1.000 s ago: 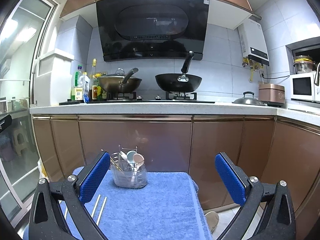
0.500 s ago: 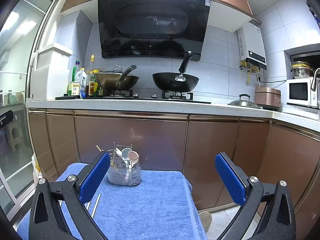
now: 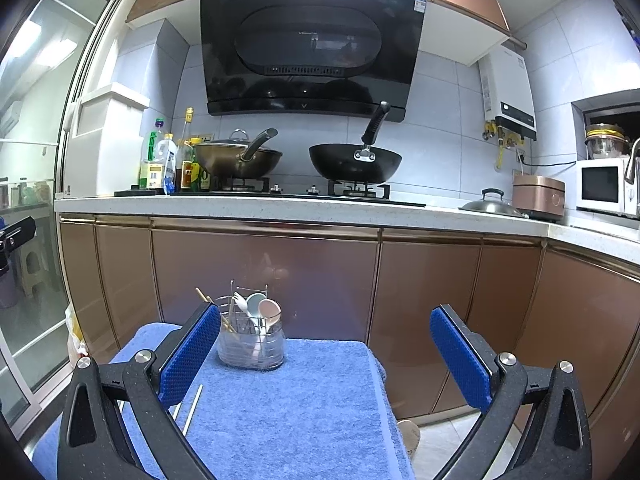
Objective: Organize utensils
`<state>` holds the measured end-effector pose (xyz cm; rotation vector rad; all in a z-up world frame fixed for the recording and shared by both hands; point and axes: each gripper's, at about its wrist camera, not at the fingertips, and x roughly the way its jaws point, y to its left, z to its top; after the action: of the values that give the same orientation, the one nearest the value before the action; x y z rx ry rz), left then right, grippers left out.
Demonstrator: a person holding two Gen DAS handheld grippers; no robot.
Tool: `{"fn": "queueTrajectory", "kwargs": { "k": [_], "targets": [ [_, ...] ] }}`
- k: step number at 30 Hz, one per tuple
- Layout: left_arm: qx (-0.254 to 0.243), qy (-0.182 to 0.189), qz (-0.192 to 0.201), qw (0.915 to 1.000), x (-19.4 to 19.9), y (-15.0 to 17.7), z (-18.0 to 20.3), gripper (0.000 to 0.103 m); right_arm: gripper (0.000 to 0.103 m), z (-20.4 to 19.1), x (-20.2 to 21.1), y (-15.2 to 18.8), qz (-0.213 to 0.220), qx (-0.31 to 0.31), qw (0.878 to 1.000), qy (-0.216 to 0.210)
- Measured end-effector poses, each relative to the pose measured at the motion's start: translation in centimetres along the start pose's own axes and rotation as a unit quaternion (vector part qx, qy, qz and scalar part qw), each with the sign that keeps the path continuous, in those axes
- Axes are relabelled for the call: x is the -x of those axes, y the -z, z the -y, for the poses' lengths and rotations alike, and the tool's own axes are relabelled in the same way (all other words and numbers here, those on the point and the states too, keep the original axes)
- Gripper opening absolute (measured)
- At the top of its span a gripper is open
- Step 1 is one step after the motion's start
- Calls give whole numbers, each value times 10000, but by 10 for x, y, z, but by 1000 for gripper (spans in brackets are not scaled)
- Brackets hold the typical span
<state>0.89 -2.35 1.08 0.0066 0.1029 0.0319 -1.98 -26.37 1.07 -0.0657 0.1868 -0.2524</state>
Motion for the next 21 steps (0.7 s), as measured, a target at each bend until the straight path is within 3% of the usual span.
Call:
{"fn": "queueTrajectory", "kwargs": {
  "k": [15,21],
  "targets": [
    [100,171,-12,9998,-6,-2,34,72,103,27,8,7,31,8,10000,-11],
    [77,260,-114,9996,-20,4,59,72,103,45,1,10,-169,0,9998,74]
  ]
}}
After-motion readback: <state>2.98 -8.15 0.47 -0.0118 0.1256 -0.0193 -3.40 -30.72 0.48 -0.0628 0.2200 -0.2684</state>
